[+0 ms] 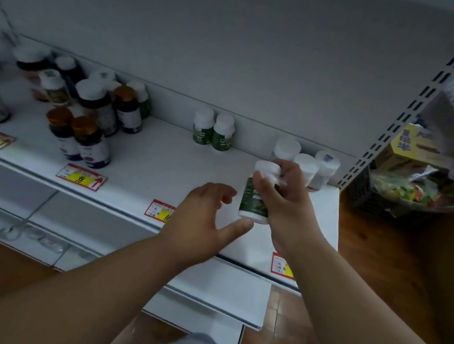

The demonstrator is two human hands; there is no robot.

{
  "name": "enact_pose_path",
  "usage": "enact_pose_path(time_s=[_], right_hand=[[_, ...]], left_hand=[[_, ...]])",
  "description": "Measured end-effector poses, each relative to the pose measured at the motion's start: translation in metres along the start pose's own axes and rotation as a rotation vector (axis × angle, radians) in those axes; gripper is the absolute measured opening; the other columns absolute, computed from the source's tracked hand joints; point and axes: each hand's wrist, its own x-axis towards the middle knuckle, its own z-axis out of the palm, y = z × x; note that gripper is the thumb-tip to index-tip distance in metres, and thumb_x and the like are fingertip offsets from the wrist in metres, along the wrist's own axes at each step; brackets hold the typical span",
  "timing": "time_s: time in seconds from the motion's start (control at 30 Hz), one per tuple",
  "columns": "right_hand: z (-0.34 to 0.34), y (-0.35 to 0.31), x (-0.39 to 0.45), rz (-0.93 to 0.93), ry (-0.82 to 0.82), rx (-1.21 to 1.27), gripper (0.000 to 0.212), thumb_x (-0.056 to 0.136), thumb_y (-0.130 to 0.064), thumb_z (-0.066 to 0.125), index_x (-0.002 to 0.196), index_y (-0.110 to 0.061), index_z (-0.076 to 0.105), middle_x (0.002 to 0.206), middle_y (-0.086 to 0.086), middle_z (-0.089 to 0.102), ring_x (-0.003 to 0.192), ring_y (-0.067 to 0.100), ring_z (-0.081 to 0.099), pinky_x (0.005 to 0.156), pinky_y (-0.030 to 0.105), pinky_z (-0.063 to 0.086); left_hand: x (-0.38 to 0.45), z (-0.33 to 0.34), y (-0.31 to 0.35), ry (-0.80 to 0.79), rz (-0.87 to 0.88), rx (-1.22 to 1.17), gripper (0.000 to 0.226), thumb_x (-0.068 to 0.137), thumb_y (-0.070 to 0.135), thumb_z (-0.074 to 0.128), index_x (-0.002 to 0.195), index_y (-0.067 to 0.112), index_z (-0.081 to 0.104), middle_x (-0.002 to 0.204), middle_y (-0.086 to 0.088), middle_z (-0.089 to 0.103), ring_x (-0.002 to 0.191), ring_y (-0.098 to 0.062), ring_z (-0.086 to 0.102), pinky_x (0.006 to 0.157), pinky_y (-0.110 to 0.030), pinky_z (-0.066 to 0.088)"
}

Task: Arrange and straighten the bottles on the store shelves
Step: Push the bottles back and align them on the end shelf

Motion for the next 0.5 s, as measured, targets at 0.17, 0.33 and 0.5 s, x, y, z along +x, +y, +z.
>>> enact_pose_path(time_s=[0.17,0.33,0.5], right_hand=[[0.074,0.013,-0.013,-0.041,0.044,-0.117,0.007,0.096,-0.033,0.054,0.1,-0.029,0.052,0.092,0.009,0.063,0.084,0.027,0.066,0.076,0.044,0.057],[0.137,0.027,-0.02,-0.104,0.061,-0.407,0.014,0.095,-0.035,0.055,0.106,-0.033,0.047,0.094,-0.004,0.062,0.086,0.013,0.064,0.068,0.032,0.056],[0.16,0.031,-0.007,-0.137,0.136,-0.624,0.031,0.083,-0.037,0.07,0.102,-0.034,0.046,0.092,-0.01,0.063,0.078,0.001,0.061,0.059,0.016,0.042]], left_hand=[[-0.03,-0.057,-0.053,0.007,0.007,0.052,0.061,0.081,0.06,0.064,0.127,0.022,0.052,0.116,0.008,0.056,0.104,-0.01,0.052,0.086,-0.027,0.044],[-0.045,-0.107,-0.112,-0.049,0.039,0.163,0.065,0.081,0.06,0.064,0.129,0.018,0.052,0.122,0.001,0.056,0.111,-0.016,0.052,0.092,-0.03,0.043],[-0.021,-0.115,-0.144,-0.149,0.087,0.254,0.075,0.081,0.06,0.063,0.138,0.015,0.044,0.137,-0.004,0.049,0.124,-0.021,0.046,0.101,-0.031,0.038]])
